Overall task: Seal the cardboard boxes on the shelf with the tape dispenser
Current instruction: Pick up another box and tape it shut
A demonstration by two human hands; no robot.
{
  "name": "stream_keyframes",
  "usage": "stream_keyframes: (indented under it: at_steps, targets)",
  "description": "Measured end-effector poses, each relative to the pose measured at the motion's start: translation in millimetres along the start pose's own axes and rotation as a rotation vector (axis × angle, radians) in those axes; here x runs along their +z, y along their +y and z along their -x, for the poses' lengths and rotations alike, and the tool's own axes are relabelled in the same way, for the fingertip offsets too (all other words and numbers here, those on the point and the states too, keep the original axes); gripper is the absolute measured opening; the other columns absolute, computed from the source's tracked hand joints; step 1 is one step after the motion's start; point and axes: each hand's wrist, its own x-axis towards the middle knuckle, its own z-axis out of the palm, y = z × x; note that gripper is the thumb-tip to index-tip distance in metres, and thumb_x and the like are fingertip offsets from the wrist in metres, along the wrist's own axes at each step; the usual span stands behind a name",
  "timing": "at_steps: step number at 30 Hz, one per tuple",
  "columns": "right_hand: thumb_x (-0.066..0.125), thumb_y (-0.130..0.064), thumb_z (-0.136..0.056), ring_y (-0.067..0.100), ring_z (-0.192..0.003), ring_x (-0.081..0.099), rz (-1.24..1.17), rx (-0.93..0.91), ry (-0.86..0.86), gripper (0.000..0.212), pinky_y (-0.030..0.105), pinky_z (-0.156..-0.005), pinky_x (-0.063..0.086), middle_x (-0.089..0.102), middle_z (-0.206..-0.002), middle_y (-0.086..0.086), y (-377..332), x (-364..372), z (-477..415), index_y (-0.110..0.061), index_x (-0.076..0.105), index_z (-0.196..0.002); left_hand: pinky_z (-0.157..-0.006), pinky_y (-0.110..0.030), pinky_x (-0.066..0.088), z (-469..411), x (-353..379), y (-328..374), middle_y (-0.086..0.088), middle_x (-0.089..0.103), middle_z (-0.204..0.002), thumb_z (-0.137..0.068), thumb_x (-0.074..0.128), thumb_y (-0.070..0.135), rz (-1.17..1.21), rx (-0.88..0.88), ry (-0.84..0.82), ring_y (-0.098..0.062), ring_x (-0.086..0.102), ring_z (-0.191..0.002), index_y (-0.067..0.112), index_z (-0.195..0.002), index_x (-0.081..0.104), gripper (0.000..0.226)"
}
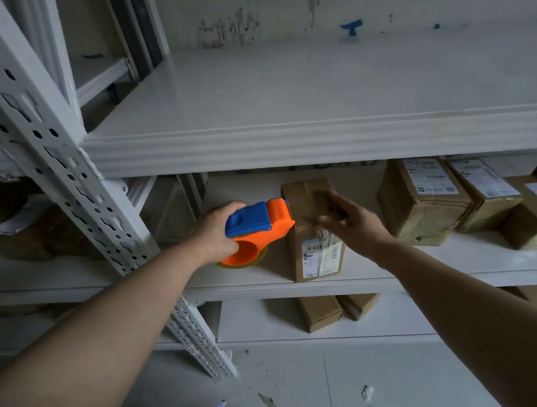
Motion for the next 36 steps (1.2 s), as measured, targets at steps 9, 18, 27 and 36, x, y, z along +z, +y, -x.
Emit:
stream_keyframes:
  at_steps: [9, 18, 27, 36]
  targets:
    - [0.087, -0.042, -0.059, 0.03, -0.144, 0.02, 0.487, -0.049, 0.049, 0.114, 0.043, -0.115, 0.026, 0.012, -0.159, 0.007, -27.7, 6.2, -11.3, -0.019, 0.024, -0.15, -0.087, -0.042, 0.052, -13.2, -13.0, -15.8, 0.003, 0.056, -0.113, -0.063, 0.067, 0.0, -0.05, 0.092, -0.088, -0.021, 0.057, -0.103, 0.036, -0.13, 0.045, 0.08]
    - [0.081, -0.054, -0.063, 0.022, -0.147, -0.018, 0.752, -0.036, -0.151, 0.13, 0.054, -0.119, 0.01, -0.011, -0.161, 0.0, -29.1, 22.8, -26.9, -0.017, -0.005, -0.154, -0.084, -0.036, 0.05, -18.8, -13.8, -33.0, 0.002, 0.057, -0.113, -0.063, 0.069, 0.0, -0.027, 0.109, -0.087, -0.019, 0.057, -0.101, 0.034, -0.132, 0.045, 0.08]
    - [0.084, -0.059, -0.052, 0.028, -0.144, -0.023, 0.974, -0.106, -0.287, 0.149, 0.056, -0.115, -0.012, -0.019, -0.159, 0.007, -57.7, 10.4, -42.9, -0.021, -0.022, -0.15, -0.083, -0.036, 0.051, -19.3, 1.3, -20.2, 0.003, 0.06, -0.11, -0.063, 0.067, -0.002, 0.023, 0.179, -0.074, -0.018, 0.057, -0.1, 0.035, -0.122, 0.051, 0.072]
    - [0.08, -0.054, -0.054, 0.029, -0.146, 0.003, 0.937, -0.141, -0.329, 0.139, 0.06, -0.116, -0.002, 0.008, -0.156, 0.006, -48.0, 13.7, -51.2, -0.024, -0.014, -0.152, -0.072, -0.025, 0.042, -8.4, 9.4, -16.6, 0.002, 0.058, -0.109, -0.065, 0.068, 0.002, -0.043, 0.178, -0.054, -0.017, 0.055, -0.098, 0.029, -0.126, 0.049, 0.069]
